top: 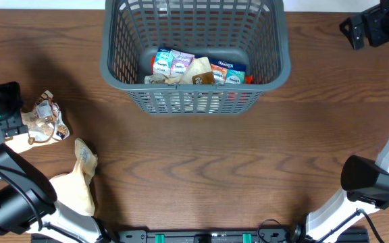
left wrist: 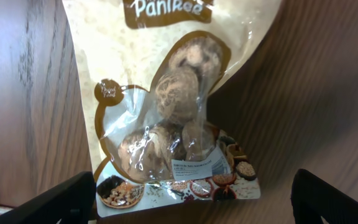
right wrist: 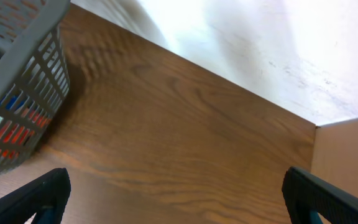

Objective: Pack container
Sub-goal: 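Lower the left gripper onto the next PanTree pouch and grasp, then lift the pouch and carry it into the basket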

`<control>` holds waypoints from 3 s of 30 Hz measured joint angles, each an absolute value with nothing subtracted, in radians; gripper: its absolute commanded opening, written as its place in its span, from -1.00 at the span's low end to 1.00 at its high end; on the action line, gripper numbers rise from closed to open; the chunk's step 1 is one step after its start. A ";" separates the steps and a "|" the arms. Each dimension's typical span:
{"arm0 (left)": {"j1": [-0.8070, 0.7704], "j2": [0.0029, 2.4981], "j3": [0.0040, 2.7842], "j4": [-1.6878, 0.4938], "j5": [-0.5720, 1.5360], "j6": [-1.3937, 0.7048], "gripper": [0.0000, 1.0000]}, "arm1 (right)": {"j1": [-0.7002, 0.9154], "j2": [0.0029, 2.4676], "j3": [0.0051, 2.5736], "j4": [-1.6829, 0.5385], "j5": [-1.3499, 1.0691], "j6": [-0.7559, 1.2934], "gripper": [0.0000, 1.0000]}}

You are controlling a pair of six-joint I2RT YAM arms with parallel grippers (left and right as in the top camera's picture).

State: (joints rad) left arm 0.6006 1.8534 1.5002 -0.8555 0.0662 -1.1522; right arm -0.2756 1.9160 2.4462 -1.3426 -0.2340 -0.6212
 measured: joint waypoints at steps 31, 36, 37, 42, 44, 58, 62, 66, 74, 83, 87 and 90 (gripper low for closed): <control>0.601 2.020 1.500 -0.891 0.015 -0.933 0.77 | -0.276 1.916 2.446 -1.372 -0.254 -0.621 0.99; 0.601 2.020 1.500 -0.891 -0.030 -0.880 0.77 | -0.276 1.916 2.446 -1.372 -0.254 -0.621 0.98; 0.601 2.020 1.500 -0.889 -0.036 -0.873 0.77 | -0.276 1.916 2.446 -1.372 -0.254 -0.621 0.98; 0.601 2.020 1.500 -0.871 -0.062 -0.858 0.77 | -0.276 1.916 2.446 -1.372 -0.254 -0.621 0.99; 0.601 2.020 1.500 -0.864 -0.068 -0.855 0.76 | -0.276 1.916 2.446 -1.372 -0.254 -0.621 0.99; 0.533 2.105 1.500 -0.817 -0.086 -0.833 0.75 | -0.276 1.916 2.446 -1.373 -0.254 -0.621 0.98; 0.522 2.115 1.500 -0.804 -0.086 -0.831 0.34 | -0.276 1.916 2.446 -1.373 -0.254 -0.621 0.99; 0.522 2.115 1.500 -0.804 -0.086 -0.833 -0.59 | -0.276 1.916 2.446 -1.373 -0.254 -0.621 0.99; 0.522 2.105 1.501 -0.807 -0.064 -0.813 -0.88 | -0.276 1.916 2.446 -1.373 -0.254 -0.621 0.98; 0.468 1.990 1.506 -0.883 -0.002 -0.634 -0.89 | -0.276 1.916 2.446 -1.373 -0.254 -0.621 0.98; 0.403 1.792 1.574 -0.906 0.038 -0.530 -0.89 | -0.276 1.916 2.446 -1.373 -0.254 -0.621 0.99; 0.373 1.678 1.625 -0.906 0.050 -0.489 -0.89 | -0.276 1.916 2.446 -1.373 -0.254 -0.621 0.98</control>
